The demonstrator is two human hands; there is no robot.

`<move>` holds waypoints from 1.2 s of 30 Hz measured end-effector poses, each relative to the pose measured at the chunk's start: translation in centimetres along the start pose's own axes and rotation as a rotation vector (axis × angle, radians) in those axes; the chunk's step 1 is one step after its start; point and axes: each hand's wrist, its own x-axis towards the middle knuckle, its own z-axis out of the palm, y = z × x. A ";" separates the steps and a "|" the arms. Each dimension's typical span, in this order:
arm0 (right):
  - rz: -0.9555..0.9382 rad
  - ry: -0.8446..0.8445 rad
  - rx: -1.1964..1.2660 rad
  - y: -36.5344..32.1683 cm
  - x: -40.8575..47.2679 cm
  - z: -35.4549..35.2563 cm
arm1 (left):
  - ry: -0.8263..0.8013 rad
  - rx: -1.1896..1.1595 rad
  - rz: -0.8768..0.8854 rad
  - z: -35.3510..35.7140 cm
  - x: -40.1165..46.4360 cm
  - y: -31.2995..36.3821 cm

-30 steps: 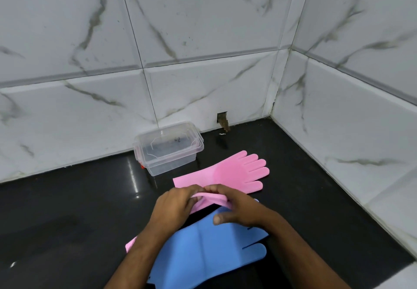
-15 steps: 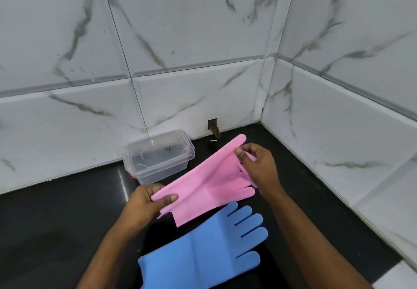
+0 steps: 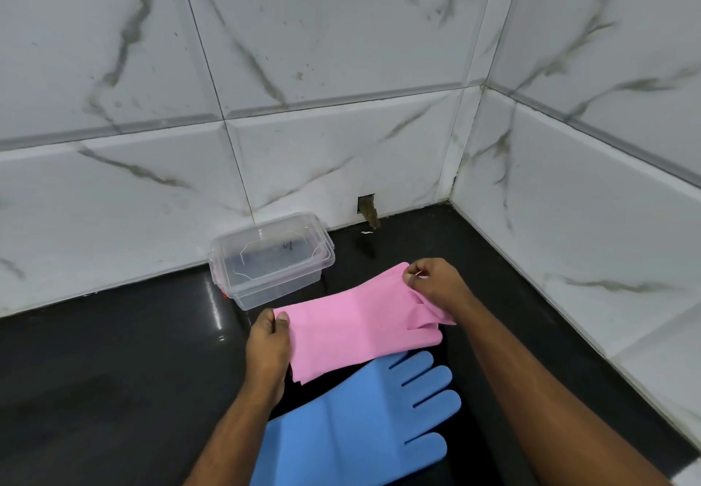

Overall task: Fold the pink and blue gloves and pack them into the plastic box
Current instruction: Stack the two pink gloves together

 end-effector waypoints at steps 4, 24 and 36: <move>-0.053 -0.024 -0.089 -1.4 2.0 0.0 | 0.046 0.022 -0.072 0.6 0.3 -1.1; 0.055 0.086 -0.266 0.6 -0.3 -0.5 | 0.123 0.334 0.018 0.2 0.5 -1.4; 0.053 0.182 -0.240 1.0 -0.9 -0.5 | 0.098 0.364 0.098 -0.1 -0.1 -0.7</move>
